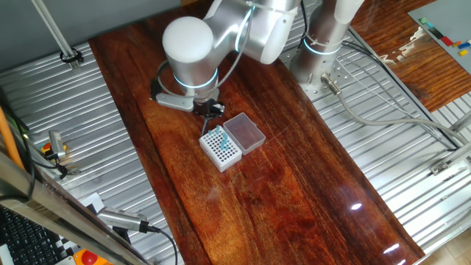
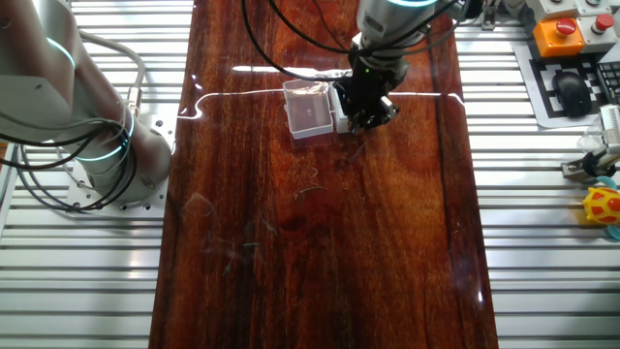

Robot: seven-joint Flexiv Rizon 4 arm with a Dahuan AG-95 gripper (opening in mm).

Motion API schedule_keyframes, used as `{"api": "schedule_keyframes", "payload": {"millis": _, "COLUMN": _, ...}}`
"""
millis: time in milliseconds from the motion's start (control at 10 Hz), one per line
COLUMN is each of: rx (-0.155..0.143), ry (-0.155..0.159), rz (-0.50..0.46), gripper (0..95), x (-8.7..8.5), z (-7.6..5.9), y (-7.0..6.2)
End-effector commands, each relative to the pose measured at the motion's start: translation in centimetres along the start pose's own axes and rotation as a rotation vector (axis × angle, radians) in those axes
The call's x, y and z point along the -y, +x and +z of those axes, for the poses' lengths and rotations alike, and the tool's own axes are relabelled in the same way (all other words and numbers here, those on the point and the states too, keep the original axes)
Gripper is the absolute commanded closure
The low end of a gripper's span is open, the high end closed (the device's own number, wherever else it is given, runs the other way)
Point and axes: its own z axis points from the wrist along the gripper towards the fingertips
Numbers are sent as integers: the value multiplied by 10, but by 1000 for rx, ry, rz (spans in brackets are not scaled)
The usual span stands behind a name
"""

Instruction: Insert a medium pipette tip into the holder for medium pipette tips

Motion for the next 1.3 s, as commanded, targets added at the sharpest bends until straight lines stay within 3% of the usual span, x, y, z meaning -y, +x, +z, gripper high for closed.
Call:
{"api": "schedule_keyframes", "payload": {"millis": 100, "rx": -9, "ry": 10, "rz": -16, "gripper": 950, "x": 1, "z": -2, "y": 2}}
{"api": "schedule_keyframes", "payload": {"millis": 600, "rx": -13, "ry": 16, "rz": 33, "gripper": 950, "x": 1, "z": -2, "y": 2}}
{"api": "schedule_keyframes", "payload": {"millis": 1000, "rx": 5, "ry": -3, "rz": -22, "gripper": 950, "x": 0, "z": -2, "y": 0}}
{"api": "schedule_keyframes", "payload": {"millis": 1300, "rx": 2, "ry": -2, "rz": -50, "gripper": 950, "x": -4, "z": -10, "y": -6}}
